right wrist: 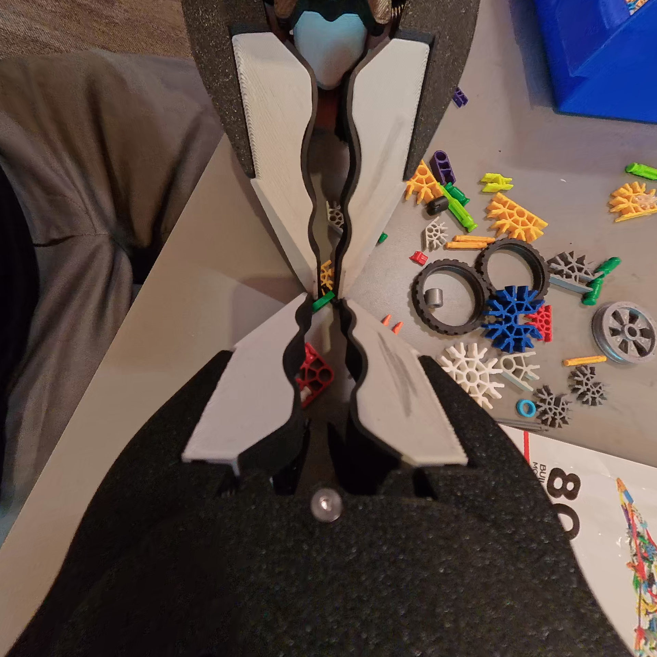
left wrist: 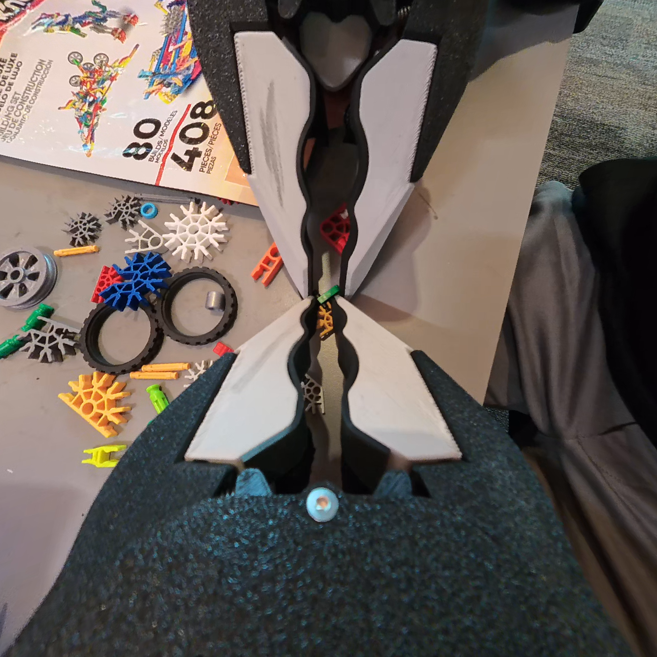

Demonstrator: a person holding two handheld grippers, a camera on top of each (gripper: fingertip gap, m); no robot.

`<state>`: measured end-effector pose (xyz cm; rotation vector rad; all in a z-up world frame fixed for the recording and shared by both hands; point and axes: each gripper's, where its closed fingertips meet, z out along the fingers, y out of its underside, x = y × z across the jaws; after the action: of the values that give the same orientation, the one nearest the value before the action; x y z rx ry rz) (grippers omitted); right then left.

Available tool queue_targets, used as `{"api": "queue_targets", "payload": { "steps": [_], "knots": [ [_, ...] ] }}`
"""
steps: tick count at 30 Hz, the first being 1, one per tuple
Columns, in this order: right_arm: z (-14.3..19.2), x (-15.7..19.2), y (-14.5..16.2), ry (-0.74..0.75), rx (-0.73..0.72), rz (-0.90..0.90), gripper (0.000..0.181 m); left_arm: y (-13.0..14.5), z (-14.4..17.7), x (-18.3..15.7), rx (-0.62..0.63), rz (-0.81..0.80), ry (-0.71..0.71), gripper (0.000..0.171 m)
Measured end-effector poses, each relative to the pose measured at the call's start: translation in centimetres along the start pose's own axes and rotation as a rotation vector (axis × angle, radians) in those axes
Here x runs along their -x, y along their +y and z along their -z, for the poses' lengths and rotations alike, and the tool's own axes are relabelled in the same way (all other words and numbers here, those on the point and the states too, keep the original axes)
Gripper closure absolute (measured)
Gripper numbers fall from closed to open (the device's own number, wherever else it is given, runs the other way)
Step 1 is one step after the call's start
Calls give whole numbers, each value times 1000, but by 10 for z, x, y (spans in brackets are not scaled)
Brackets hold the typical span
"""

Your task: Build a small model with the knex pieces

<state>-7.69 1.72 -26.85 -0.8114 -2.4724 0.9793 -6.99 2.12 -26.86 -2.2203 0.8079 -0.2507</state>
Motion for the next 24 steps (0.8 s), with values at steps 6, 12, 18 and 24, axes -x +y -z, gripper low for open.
{"api": "queue_targets", "payload": {
  "steps": [6,12,18,24],
  "knots": [
    [0,-1,0,6,-3,-4,176,2,3,6,10,17,-120,158],
    [0,-3,1,19,1,-1,179,5,6,0,24,39,-173,160],
    [0,-3,0,34,8,6,179,7,9,1,17,50,-184,157],
    [0,-4,0,55,27,2,179,14,16,3,37,110,-259,153]
  ]
}}
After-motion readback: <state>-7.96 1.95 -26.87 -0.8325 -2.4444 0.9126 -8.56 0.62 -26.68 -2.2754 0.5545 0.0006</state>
